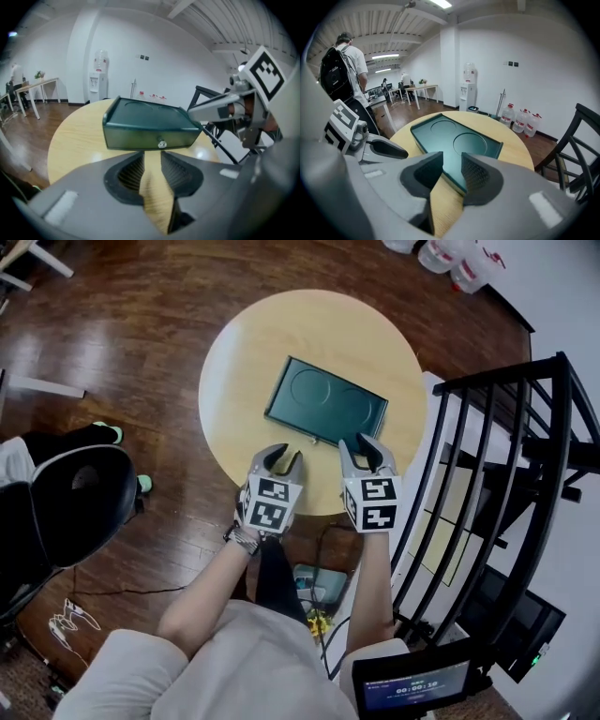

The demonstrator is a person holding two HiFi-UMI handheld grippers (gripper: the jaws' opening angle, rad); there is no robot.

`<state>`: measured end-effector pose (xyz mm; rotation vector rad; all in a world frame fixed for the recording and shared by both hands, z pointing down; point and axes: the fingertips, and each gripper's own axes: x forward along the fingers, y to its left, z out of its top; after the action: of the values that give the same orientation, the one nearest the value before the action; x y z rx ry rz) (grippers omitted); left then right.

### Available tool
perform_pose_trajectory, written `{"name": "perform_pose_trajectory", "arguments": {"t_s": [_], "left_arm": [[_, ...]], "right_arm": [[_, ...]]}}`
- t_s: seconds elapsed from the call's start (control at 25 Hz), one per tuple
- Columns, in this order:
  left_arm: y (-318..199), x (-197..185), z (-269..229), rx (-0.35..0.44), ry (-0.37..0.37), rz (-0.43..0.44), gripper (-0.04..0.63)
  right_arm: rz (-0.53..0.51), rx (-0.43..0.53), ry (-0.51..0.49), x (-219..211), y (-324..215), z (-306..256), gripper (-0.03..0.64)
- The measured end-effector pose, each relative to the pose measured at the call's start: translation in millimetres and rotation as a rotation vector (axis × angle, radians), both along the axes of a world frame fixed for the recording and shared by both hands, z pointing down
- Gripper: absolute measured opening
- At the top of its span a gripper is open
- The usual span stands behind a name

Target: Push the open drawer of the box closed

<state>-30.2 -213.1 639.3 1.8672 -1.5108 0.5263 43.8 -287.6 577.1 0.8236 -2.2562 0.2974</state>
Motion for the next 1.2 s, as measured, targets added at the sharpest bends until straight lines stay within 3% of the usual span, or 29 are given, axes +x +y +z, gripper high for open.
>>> {"name": "perform_pose_trajectory", "arguments": {"t_s": [0.16,0.28,0.4,0.52,0.64,0.88,1.2], "left_arm": [[0,-12,-31,0.053,-0.031,0.009,0.105],[-2,-16,-69,0.127,-0.074,0.04,0.067],[-5,-20,-120,0.23,-0.15,0.09,0.066],[-6,-31,-167,0.322,-0.159,0.089,0.031],[-10,-40,-206,0.409,-0.143,0.085,0.008],[4,-47,-256,0.528,-0.281,0.149,0.008],[19,-55,-316,0.669,-0.256,0.193,0.008]], "right_arm": [[0.032,0.028,-0.088,-3,13,-33,0.125],[0.091,-0.007,-0.22,-1,24,-68,0.122],[0.127,0.031,-0.288,7,30,-106,0.091],[0.164,0.111,-0.312,17,36,-141,0.088],[0.225,0.226,-0.342,31,34,-175,0.041],[0.231,0.377,-0.387,43,49,-237,0.005],[0.213,0.473,-0.417,27,72,-280,0.005]]}}
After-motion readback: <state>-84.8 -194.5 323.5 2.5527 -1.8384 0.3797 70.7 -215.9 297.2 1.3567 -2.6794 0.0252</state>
